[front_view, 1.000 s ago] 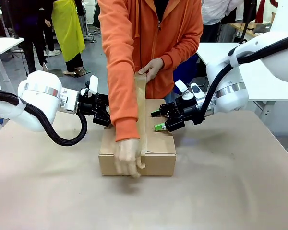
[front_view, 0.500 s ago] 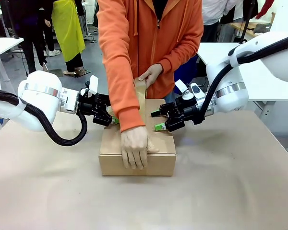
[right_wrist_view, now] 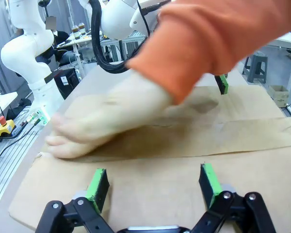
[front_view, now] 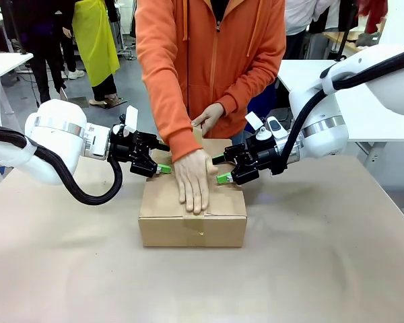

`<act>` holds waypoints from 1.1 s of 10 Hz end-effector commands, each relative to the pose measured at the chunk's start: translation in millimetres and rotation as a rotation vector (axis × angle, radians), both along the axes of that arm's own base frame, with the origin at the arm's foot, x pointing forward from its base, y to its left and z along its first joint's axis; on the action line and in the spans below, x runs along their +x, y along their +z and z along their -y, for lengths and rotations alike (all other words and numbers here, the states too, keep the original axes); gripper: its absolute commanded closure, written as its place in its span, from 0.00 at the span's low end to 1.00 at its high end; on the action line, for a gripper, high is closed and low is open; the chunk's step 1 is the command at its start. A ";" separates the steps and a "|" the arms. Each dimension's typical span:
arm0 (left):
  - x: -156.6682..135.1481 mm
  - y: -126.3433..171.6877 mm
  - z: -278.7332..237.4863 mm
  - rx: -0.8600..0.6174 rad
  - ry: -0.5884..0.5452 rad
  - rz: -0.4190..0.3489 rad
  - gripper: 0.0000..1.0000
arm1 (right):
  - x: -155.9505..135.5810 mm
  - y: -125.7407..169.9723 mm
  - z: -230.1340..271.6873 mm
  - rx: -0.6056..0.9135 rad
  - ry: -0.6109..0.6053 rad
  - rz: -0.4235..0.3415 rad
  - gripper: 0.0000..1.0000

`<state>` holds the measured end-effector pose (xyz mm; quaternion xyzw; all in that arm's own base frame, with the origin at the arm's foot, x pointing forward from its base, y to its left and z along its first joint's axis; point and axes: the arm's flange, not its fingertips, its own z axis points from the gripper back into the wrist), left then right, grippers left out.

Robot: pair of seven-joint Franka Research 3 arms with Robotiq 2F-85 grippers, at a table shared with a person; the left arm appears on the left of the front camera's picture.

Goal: Pack the gift set into the box.
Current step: Press and hold the closed box until the human finishes sealing it.

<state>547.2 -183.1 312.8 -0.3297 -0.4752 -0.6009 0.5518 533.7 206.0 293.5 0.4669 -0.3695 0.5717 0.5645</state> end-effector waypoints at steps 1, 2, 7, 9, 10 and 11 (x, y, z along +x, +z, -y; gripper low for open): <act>-4.2 -1.3 -1.1 0.008 -0.009 0.002 0.00 | -0.5 -1.6 -3.2 -0.004 -0.002 0.004 0.00; -4.2 -1.3 -1.1 0.008 -0.009 0.002 0.00 | -0.5 -1.6 -3.2 -0.004 -0.002 0.004 0.00; -4.2 -1.3 -1.1 0.008 -0.009 0.002 0.00 | -0.5 -1.6 -3.2 -0.004 -0.002 0.004 0.00; -4.2 -1.3 -1.1 0.008 -0.009 0.002 0.00 | -0.5 -1.6 -3.2 -0.004 -0.002 0.004 0.00; -4.2 -1.3 -1.1 0.008 -0.009 0.002 0.00 | -0.5 -1.6 -3.2 -0.004 -0.002 0.004 0.00; -4.2 -1.3 -1.1 0.008 -0.009 0.002 0.00 | -0.5 -1.6 -3.2 -0.004 -0.002 0.004 0.00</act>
